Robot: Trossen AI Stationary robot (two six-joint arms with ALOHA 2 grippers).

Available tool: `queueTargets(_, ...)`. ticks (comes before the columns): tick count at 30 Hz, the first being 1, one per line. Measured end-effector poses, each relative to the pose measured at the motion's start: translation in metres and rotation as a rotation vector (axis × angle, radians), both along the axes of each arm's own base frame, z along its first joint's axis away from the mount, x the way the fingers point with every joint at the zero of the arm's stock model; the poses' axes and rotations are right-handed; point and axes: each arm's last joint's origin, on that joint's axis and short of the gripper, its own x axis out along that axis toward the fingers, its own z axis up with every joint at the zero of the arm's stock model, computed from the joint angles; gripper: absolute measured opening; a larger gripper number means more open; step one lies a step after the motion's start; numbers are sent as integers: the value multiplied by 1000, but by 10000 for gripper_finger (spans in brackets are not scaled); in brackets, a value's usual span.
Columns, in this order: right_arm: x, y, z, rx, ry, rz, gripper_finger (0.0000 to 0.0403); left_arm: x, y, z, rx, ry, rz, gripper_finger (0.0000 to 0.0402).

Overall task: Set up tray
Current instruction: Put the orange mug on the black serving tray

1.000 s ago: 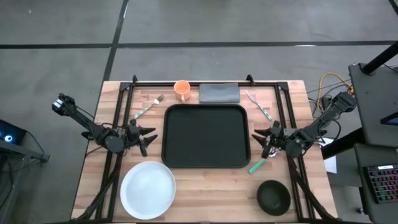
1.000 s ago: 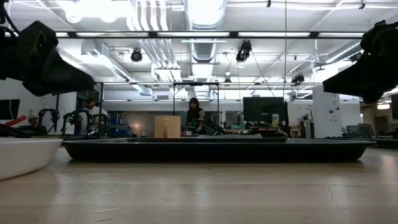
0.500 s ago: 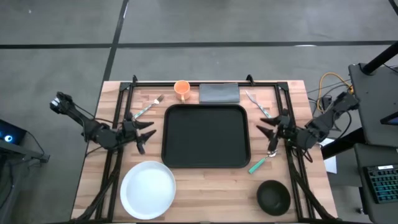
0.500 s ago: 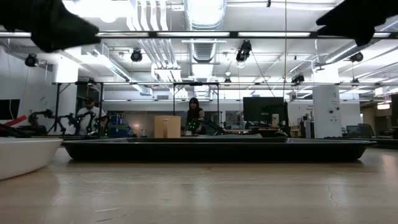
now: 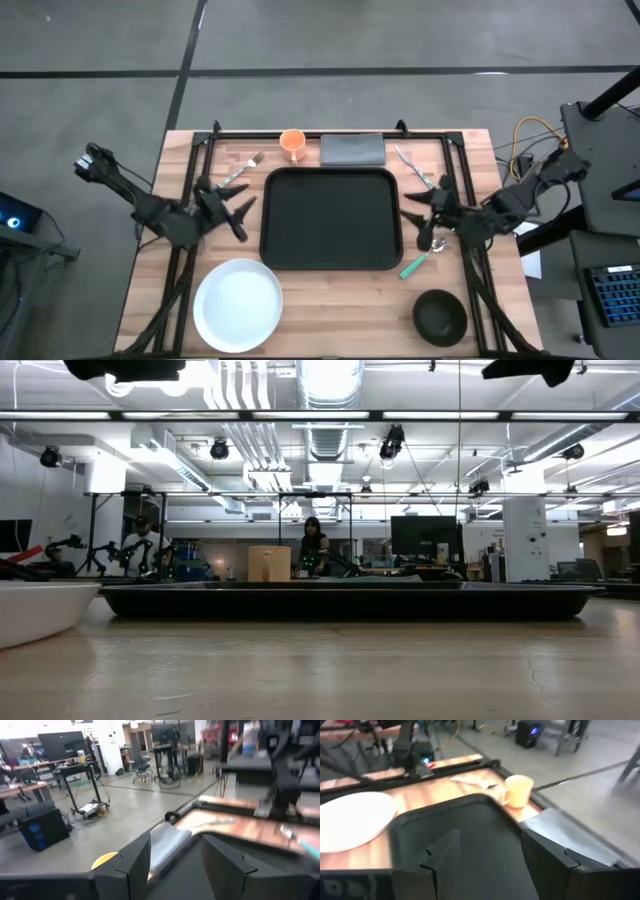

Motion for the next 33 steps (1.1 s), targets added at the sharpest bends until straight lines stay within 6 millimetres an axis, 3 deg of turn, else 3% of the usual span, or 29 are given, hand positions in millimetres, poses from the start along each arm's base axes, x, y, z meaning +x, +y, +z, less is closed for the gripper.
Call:
queueTargets(8, 27, 34, -8, 305, 334, 226, 201, 11, -8, -13, 14, 43, -1, 156)
queueTargets(14, 55, 39, -5, 23, 286, 6, 201, 17, -12, -19, 1, 47, 1, 156)
queueTargets(19, 97, 3, -8, -26, 319, -199, 201, 19, -12, -22, -2, 24, 69, 156)
queueTargets(25, 138, -62, -28, 12, 385, -372, 201, 21, -12, -25, 10, -7, 165, 156)
queueTargets(29, 154, -103, -49, 125, 435, -369, 201, 25, -6, -28, 43, -23, 284, 156)
queueTargets(33, 168, -114, -68, 171, 450, -243, 201, 34, 10, -30, 78, 46, 338, 156)
